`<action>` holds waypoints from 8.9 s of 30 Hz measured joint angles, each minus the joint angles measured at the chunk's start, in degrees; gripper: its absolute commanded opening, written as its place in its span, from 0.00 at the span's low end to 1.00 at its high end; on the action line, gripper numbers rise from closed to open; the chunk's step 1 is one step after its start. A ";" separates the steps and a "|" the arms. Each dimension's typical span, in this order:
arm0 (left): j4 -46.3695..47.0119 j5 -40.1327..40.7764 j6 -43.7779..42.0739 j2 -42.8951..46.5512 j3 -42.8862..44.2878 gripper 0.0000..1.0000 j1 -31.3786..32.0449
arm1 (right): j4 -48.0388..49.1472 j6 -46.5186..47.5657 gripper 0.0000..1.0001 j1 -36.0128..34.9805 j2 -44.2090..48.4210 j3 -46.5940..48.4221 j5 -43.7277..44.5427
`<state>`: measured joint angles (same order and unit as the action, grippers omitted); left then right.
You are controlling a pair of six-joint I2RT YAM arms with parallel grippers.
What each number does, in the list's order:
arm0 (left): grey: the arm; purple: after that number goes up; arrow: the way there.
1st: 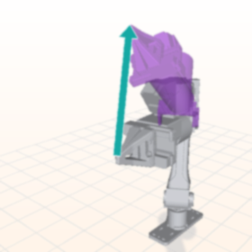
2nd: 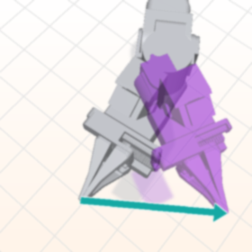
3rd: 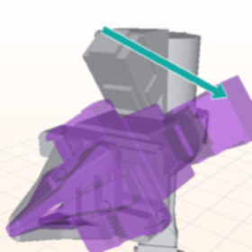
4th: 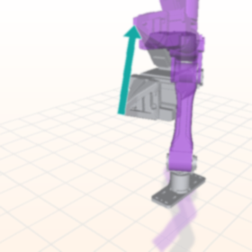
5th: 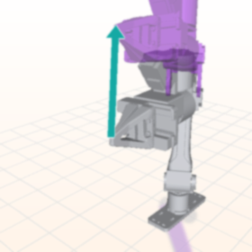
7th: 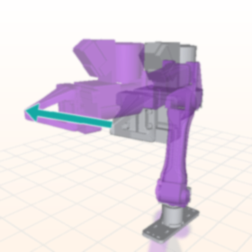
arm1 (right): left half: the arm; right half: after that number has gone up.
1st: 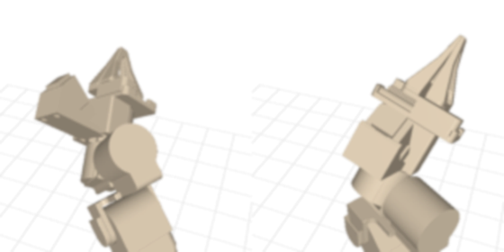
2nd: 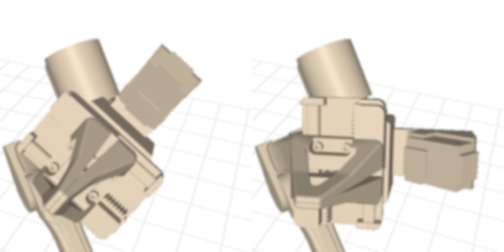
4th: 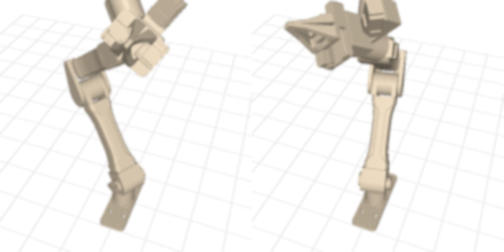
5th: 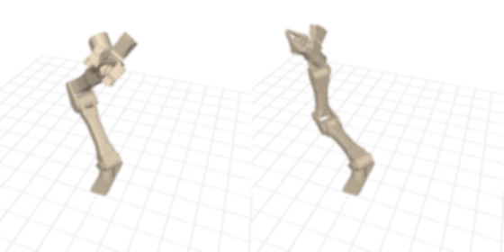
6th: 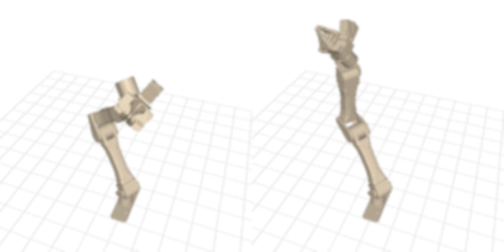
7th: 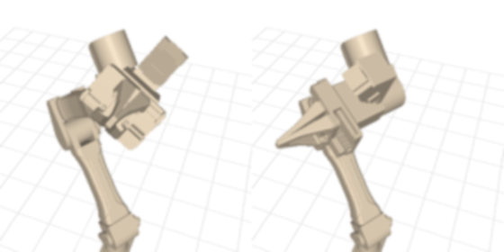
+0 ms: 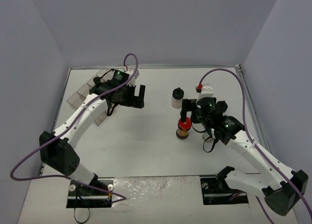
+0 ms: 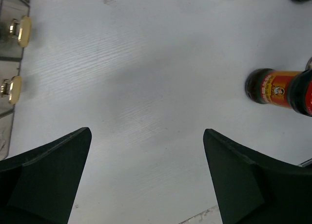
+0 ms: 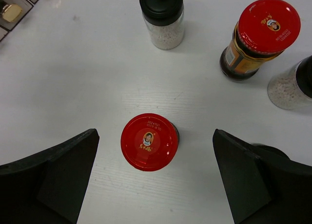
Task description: Organize the condiment bottles
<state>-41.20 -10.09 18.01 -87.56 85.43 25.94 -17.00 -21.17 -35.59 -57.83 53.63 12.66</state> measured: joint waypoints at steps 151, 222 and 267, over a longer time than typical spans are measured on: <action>56.47 5.24 -8.04 -20.84 -15.34 0.97 -35.39 | 3.48 6.00 1.00 0.37 -1.45 6.95 -8.00; -2.52 0.68 -5.89 11.74 -4.52 0.97 -13.49 | -8.91 10.66 0.00 21.78 -29.97 42.67 -2.36; 3.46 -0.62 -5.03 26.31 -20.51 0.97 -12.98 | 10.31 23.52 1.00 -11.37 -47.26 27.78 -19.76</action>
<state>-37.74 -10.71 12.98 -61.25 64.92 12.95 -6.69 2.35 -46.96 -105.09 81.41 -7.10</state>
